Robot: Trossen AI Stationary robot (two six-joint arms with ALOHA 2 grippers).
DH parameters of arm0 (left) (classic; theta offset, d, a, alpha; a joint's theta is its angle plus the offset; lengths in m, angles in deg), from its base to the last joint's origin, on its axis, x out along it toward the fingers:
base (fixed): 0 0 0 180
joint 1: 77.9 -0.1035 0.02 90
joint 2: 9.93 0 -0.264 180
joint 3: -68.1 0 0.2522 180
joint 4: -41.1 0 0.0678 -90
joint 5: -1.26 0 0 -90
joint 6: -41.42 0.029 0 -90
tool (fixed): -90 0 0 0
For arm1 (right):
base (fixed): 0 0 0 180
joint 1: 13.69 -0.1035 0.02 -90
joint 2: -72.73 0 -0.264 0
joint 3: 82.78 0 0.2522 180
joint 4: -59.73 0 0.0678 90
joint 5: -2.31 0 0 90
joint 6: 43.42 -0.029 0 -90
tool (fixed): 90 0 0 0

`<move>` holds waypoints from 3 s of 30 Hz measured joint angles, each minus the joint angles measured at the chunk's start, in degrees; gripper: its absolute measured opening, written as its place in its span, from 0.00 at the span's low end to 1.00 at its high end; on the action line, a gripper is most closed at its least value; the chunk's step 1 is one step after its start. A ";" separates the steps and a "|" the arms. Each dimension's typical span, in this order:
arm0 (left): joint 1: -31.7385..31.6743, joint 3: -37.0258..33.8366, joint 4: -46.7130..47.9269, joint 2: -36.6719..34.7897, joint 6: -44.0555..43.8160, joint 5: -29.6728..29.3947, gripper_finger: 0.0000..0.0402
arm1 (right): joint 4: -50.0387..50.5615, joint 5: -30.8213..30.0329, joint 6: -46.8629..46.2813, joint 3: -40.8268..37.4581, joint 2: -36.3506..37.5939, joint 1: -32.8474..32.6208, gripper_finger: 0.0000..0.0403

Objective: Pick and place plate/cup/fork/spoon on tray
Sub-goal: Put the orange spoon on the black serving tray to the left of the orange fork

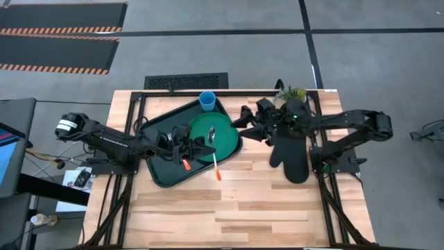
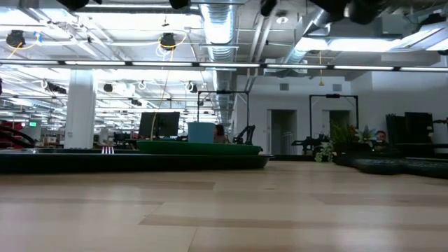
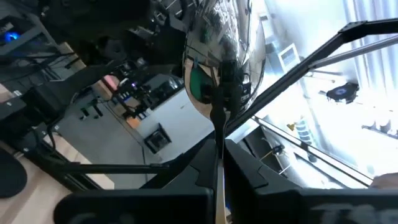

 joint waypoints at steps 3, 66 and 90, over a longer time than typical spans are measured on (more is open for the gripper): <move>-0.36 0.00 -0.01 0.00 -0.33 0.61 0.00 | 0.16 3.03 -0.08 4.88 -4.04 -0.56 0.65; -0.67 -0.02 1.56 -0.07 2.15 -1.77 0.00 | 15.07 12.82 1.66 23.61 -17.49 0.63 0.04; -0.76 0.00 14.19 0.04 -0.53 -25.77 0.50 | 44.69 -0.16 9.64 23.63 -12.07 2.44 0.00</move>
